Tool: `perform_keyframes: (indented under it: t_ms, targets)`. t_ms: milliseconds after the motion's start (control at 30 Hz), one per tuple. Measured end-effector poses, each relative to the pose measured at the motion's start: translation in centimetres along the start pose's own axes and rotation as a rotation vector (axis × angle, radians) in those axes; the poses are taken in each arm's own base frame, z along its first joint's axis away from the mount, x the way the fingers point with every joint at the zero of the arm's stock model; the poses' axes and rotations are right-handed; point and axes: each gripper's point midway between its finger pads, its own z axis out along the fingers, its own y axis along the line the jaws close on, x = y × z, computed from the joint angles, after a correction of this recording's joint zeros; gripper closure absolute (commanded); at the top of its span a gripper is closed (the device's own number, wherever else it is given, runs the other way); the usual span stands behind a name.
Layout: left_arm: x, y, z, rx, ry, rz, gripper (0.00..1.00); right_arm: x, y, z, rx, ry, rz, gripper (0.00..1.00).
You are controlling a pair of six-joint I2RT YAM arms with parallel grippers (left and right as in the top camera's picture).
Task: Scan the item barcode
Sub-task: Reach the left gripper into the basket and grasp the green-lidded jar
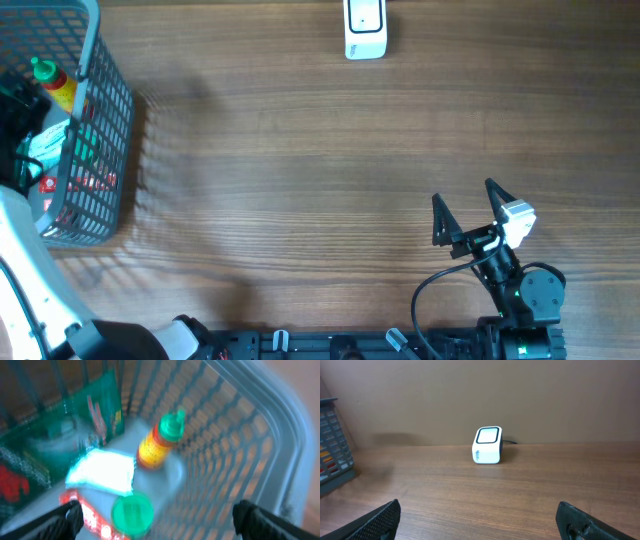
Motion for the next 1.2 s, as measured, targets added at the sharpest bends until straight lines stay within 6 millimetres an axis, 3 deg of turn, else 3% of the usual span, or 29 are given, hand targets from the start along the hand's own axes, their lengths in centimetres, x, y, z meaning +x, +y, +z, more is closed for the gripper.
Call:
perform_keyframes:
  t_ms: [67, 133, 267, 367, 467, 633, 733, 800, 1033, 1200]
  targets:
    - [2.1, 0.4, 0.3, -0.011, 0.088, -0.022, 0.00, 0.0, 0.0, 0.0, 0.000, 0.000, 0.000, 0.00]
    - [2.3, 0.4, 0.4, -0.011, 0.097, -0.024, 0.00, 0.0, 0.0, 0.0, 0.000, 0.000, 0.000, 0.00]
    - [0.3, 1.0, 0.3, -0.011, 0.019, -0.083, 0.00, 0.0, 0.0, 0.0, 0.000, 0.000, 0.000, 0.00]
    - [-2.1, 3.6, -0.2, -0.042, -0.069, -0.229, 0.00, 0.0, 0.0, 0.0, 0.000, 0.000, 0.000, 0.00]
    - [-2.4, 4.6, 0.0, -0.053, -0.083, -0.286, 0.00, 0.0, 0.0, 0.0, 0.000, 0.000, 0.000, 0.00]
    - [1.2, 6.5, 5.1, -0.096, 0.081, -0.380, 0.00, 0.0, 0.0, 0.0, 0.000, 0.000, 0.000, 0.00]
    - [5.6, 8.2, 8.1, -0.160, 0.260, -0.439, 0.01, 0.0, 0.0, 0.0, 0.000, 0.001, 0.000, 0.00]
    - [7.2, 8.6, 8.5, -0.198, 0.368, -0.471, 0.00, 0.0, 0.0, 0.0, 0.000, 0.000, 0.000, 0.00]
    - [4.5, 6.6, 8.6, -0.124, 0.400, -0.513, 0.00, 0.0, 0.0, 0.0, 0.000, 0.000, 0.000, 0.00]
    - [7.1, 6.3, 9.8, -0.123, 0.509, -0.573, 0.00, 0.0, 0.0, 0.0, 0.000, 0.000, 0.000, 0.00]
